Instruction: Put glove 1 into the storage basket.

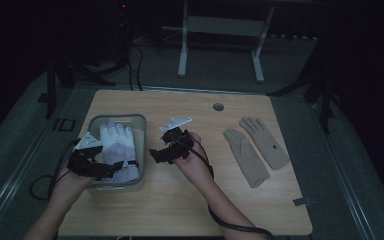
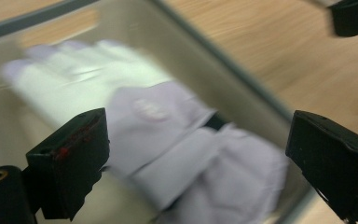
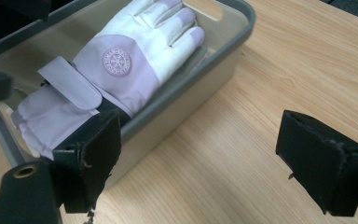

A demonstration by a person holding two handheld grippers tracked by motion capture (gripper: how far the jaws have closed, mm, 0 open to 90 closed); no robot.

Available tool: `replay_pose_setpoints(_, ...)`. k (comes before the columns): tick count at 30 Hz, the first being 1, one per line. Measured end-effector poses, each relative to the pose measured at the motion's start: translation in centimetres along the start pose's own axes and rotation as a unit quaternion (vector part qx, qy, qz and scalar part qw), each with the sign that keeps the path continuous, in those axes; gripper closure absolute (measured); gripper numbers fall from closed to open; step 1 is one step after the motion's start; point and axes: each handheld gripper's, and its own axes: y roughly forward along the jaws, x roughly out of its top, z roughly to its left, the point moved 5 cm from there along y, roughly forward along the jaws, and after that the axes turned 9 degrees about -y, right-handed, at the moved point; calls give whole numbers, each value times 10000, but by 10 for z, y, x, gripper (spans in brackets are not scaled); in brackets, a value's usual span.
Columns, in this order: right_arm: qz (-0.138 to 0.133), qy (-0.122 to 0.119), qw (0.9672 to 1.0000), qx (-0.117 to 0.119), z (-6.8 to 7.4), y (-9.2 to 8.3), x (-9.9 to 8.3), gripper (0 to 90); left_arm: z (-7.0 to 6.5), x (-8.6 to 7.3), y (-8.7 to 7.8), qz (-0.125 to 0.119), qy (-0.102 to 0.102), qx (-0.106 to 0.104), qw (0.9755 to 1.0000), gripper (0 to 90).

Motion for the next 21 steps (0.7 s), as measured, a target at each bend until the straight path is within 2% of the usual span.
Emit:
replay_pose_setpoints(5,5,8,10000,-26,-7,-10,-11,140,-21,2,7,-25,119,-329,9994,51)
replay_pose_setpoints(9,59,74,9999,-65,-14,-15,-21,141,-37,1,15,100,354,-409,9985,52)
replay_pose_setpoints(14,81,90,9999,-102,-21,-22,-32,143,-54,2,21,50,465,-589,9972,52)
replay_pose_setpoints(18,85,82,9999,-108,-26,-28,-41,144,-69,2,25,39,604,-772,9952,52)
replay_pose_setpoints(19,85,82,9999,-108,-26,-28,-41,144,-69,2,25,39,604,-772,9952,51)
replay_pose_setpoints(21,149,89,9997,-147,-31,-31,-52,144,-82,0,31,84,822,-876,9927,52)
